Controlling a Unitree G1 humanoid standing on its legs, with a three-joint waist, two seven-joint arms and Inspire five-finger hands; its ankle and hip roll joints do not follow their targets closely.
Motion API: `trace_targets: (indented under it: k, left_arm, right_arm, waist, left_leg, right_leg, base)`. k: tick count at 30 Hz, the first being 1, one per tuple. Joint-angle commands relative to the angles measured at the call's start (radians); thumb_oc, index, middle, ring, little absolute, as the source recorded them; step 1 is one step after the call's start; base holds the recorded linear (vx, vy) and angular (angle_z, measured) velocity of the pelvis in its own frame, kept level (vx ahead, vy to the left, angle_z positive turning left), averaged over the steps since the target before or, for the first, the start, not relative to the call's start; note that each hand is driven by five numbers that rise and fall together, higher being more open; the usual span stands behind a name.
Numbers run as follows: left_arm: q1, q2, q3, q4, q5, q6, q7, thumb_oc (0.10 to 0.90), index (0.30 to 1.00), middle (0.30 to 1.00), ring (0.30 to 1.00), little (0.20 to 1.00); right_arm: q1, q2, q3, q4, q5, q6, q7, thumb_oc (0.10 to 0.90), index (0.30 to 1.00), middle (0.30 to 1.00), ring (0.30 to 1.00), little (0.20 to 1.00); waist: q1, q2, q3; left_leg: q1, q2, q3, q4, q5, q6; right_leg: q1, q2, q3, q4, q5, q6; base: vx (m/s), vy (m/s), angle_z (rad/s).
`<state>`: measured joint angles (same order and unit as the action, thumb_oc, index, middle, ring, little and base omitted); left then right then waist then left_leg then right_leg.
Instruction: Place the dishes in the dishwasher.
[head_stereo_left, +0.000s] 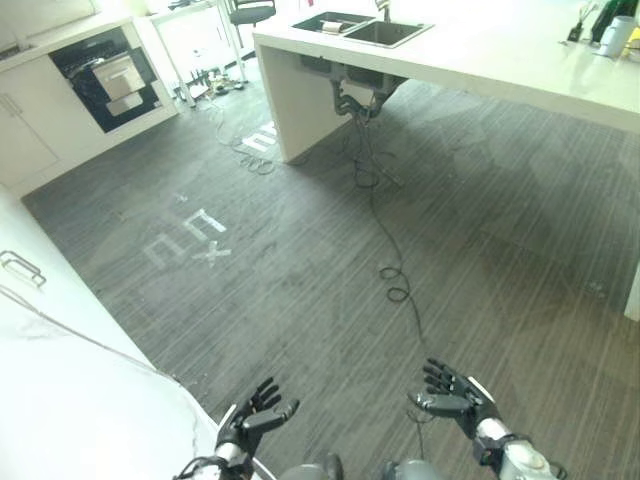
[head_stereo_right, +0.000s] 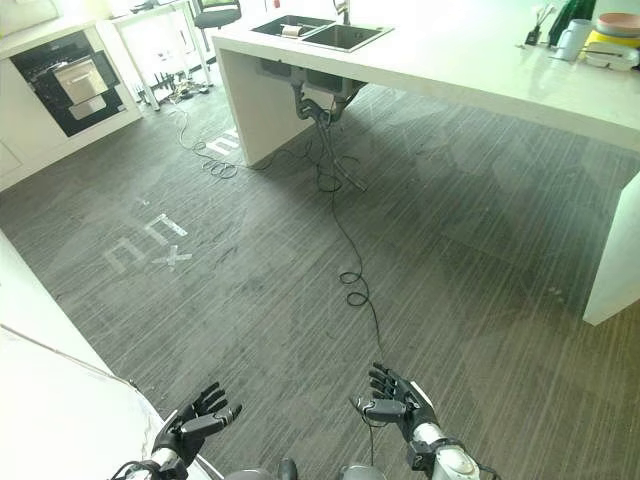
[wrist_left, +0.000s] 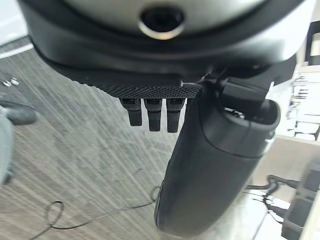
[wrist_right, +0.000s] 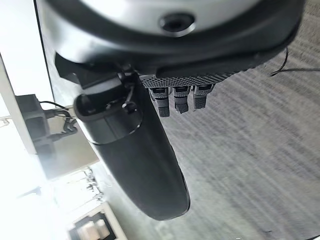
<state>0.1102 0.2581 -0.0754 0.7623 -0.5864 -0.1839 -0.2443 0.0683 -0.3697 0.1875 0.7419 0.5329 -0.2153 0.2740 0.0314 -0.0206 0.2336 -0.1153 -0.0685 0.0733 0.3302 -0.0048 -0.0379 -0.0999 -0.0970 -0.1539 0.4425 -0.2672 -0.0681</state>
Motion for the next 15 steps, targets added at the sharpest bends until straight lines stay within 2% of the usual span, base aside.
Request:
trace_targets:
  k: [1, 2, 5, 7, 8, 9, 10, 12, 13, 15]
  left_arm:
    - [-0.030, 0.024, 0.006, -0.099, -0.005, -0.113, -0.030, 0.800, 0.900, 0.900, 0.900, 0.900]
    - [-0.030, 0.024, 0.005, -0.100, 0.005, -0.117, -0.032, 0.800, 0.900, 0.900, 0.900, 0.900]
    - [-0.034, 0.030, -0.015, -0.111, 0.031, -0.130, -0.015, 0.800, 0.900, 0.900, 0.900, 0.900]
    - [-0.050, 0.031, -0.031, -0.107, 0.031, -0.129, 0.026, 0.800, 0.900, 0.900, 0.900, 0.900]
    - [-0.058, 0.038, -0.034, -0.105, 0.035, -0.126, 0.031, 0.800, 0.900, 0.900, 0.900, 0.900]
    - [-0.069, 0.052, -0.039, -0.106, 0.068, -0.115, 0.046, 0.800, 0.900, 0.900, 0.900, 0.900]
    - [-0.078, 0.059, -0.046, -0.104, 0.076, -0.113, 0.053, 0.800, 0.900, 0.900, 0.900, 0.900]
    - [-0.087, 0.070, -0.067, -0.095, 0.073, -0.120, 0.055, 0.800, 0.900, 0.900, 0.900, 0.900]
    - [-0.087, 0.079, -0.077, -0.093, 0.095, -0.145, 0.044, 0.800, 0.900, 0.900, 0.900, 0.900]
    - [-0.087, 0.082, -0.078, -0.101, 0.104, -0.142, 0.049, 0.800, 0.900, 0.900, 0.900, 0.900]
  right_arm:
    - [-0.055, -0.034, -0.046, -0.099, 0.029, -0.109, 0.002, 0.800, 0.900, 0.900, 0.900, 0.900]
    - [-0.055, -0.034, -0.047, -0.099, 0.029, -0.108, -0.001, 0.800, 0.900, 0.900, 0.900, 0.900]
    - [-0.082, -0.038, -0.024, -0.090, 0.030, -0.103, -0.041, 0.800, 0.900, 0.900, 0.900, 0.900]
    - [-0.104, -0.032, -0.025, -0.062, 0.073, -0.081, -0.038, 0.800, 0.900, 0.900, 0.900, 0.900]
    - [-0.104, -0.027, -0.027, -0.050, 0.071, -0.090, -0.034, 0.800, 0.900, 0.900, 0.900, 0.900]
    - [-0.096, -0.011, -0.031, -0.050, 0.045, -0.096, -0.034, 0.800, 0.900, 0.900, 0.900, 0.900]
    - [-0.090, -0.005, -0.029, -0.054, 0.041, -0.111, -0.035, 0.800, 0.900, 0.900, 0.900, 0.900]
    - [-0.080, -0.001, -0.023, -0.061, 0.043, -0.135, -0.038, 0.800, 0.900, 0.900, 0.900, 0.900]
    - [-0.058, 0.001, -0.034, -0.085, 0.037, -0.146, -0.044, 0.800, 0.900, 0.900, 0.900, 0.900]
    - [-0.051, -0.002, -0.041, -0.095, 0.033, -0.134, -0.048, 0.800, 0.900, 0.900, 0.900, 0.900]
  waist:
    - [0.027, 0.020, 0.032]
    - [0.029, 0.023, 0.032]
    - [0.047, 0.028, 0.014]
    - [0.049, 0.044, -0.007]
    - [0.045, 0.041, -0.007]
    - [0.028, 0.047, -0.013]
    - [0.016, 0.058, -0.008]
    - [-0.001, 0.075, 0.002]
    - [-0.041, 0.072, 0.024]
    - [-0.055, 0.070, 0.027]
  left_leg:
    - [-0.089, 0.047, 0.033, -0.030, -0.031, 0.013]
    - [-0.097, 0.050, 0.032, -0.030, -0.029, 0.011]
    - [-0.099, 0.047, 0.017, -0.030, -0.085, 0.027]
    - [-0.065, 0.046, -0.021, -0.030, -0.124, 0.052]
    - [-0.048, 0.041, -0.019, -0.030, -0.144, 0.067]
    - [-0.012, 0.021, -0.007, -0.030, -0.176, 0.111]
    - [0.006, 0.015, -0.006, -0.030, -0.192, 0.136]
    - [0.040, 0.016, -0.008, -0.030, -0.227, 0.151]
    - [0.061, 0.022, 0.001, -0.030, -0.234, 0.152]
    - [0.072, 0.022, -0.004, -0.030, -0.244, 0.148]
  right_leg:
    - [0.134, 0.031, 0.025, -0.142, 0.013, 0.106]
    - [0.138, 0.033, 0.023, -0.142, 0.010, 0.107]
    - [0.169, 0.017, 0.008, -0.142, -0.011, 0.118]
    - [0.207, -0.002, -0.017, -0.142, 0.013, 0.124]
    - [0.240, -0.006, -0.025, -0.142, 0.039, 0.128]
    - [0.216, -0.033, -0.029, 0.010, 0.226, 0.181]
    - [0.138, -0.047, -0.027, 0.176, 0.286, 0.193]
    - [0.042, -0.061, -0.044, 0.353, 0.291, 0.197]
    - [-0.047, -0.029, -0.099, 0.267, 0.254, 0.181]
    - [-0.062, -0.018, -0.105, 0.197, 0.247, 0.177]
  base:
    - [0.41, 0.360, 0.31]
    - [0.50, 0.480, -0.03]
    - [0.25, 0.353, -0.26]
    - [0.30, 0.349, -0.44]
    - [0.39, 0.405, -0.43]
    - [0.33, 0.415, -0.34]
    - [0.33, 0.439, -0.15]
    - [0.28, 0.293, 0.01]
    - [0.30, 0.167, 0.07]
    - [0.32, 0.000, 0.12]
